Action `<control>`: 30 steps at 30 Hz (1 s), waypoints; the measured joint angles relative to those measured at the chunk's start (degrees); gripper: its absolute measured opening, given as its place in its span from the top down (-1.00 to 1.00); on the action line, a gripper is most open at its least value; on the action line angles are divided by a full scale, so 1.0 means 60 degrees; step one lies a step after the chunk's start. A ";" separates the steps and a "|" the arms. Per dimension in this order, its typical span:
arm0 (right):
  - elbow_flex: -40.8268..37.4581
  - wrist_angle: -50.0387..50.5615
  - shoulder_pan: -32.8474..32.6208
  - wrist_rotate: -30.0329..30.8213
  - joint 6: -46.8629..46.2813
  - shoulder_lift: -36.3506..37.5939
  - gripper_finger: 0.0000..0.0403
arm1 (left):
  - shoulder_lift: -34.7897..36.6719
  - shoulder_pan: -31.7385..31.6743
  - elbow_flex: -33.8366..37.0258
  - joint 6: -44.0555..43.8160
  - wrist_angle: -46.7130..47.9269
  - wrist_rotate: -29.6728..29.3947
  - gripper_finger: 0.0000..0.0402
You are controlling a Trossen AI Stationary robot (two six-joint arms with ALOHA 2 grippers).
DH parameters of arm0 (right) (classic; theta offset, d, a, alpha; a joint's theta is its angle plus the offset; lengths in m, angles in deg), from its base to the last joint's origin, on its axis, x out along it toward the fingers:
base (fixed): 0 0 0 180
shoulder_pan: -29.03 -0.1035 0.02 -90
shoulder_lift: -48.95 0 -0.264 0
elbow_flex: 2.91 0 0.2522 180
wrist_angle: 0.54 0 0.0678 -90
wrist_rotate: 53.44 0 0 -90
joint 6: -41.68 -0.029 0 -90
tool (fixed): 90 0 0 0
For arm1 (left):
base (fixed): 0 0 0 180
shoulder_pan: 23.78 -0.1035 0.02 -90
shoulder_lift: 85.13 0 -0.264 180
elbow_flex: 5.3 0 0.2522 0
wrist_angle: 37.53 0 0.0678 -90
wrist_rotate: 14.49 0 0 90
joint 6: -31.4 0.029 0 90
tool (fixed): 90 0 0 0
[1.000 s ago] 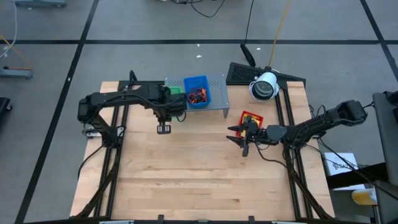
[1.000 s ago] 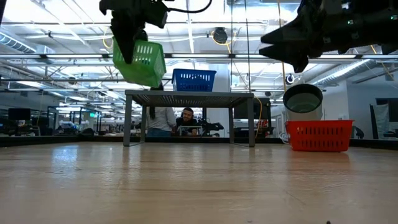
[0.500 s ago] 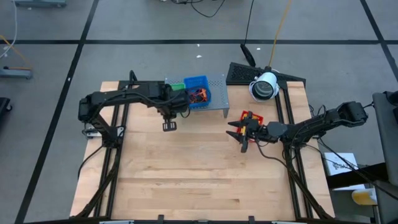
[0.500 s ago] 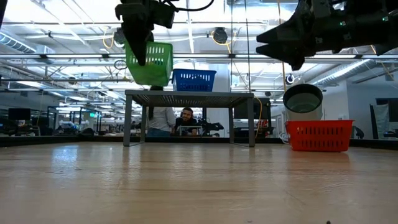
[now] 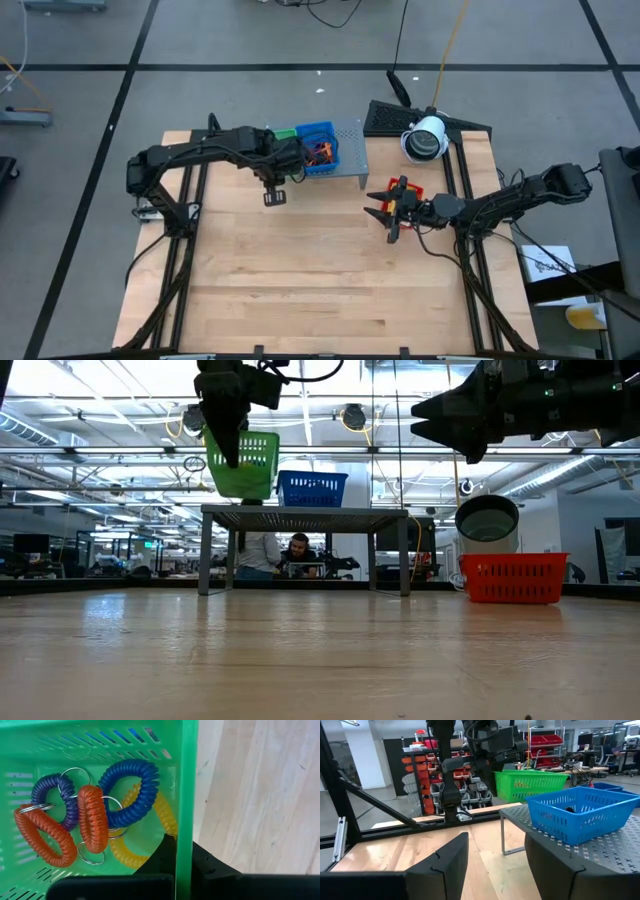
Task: Pick & Place Office Desk Supplies
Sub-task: Put the green bin on the shelf
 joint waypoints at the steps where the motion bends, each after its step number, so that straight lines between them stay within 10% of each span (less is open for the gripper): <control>1: 0.0000 0.0007 0.0018 0.0000 -0.0006 0.0000 0.08 | 0.0000 -0.0053 0.0000 0.0028 0.0002 0.0000 0.97; 30: 0.0000 -0.0025 0.0017 -0.0015 -0.0098 0.0000 0.08 | 0.0000 -0.0807 0.0007 0.0422 -0.0229 0.0160 0.93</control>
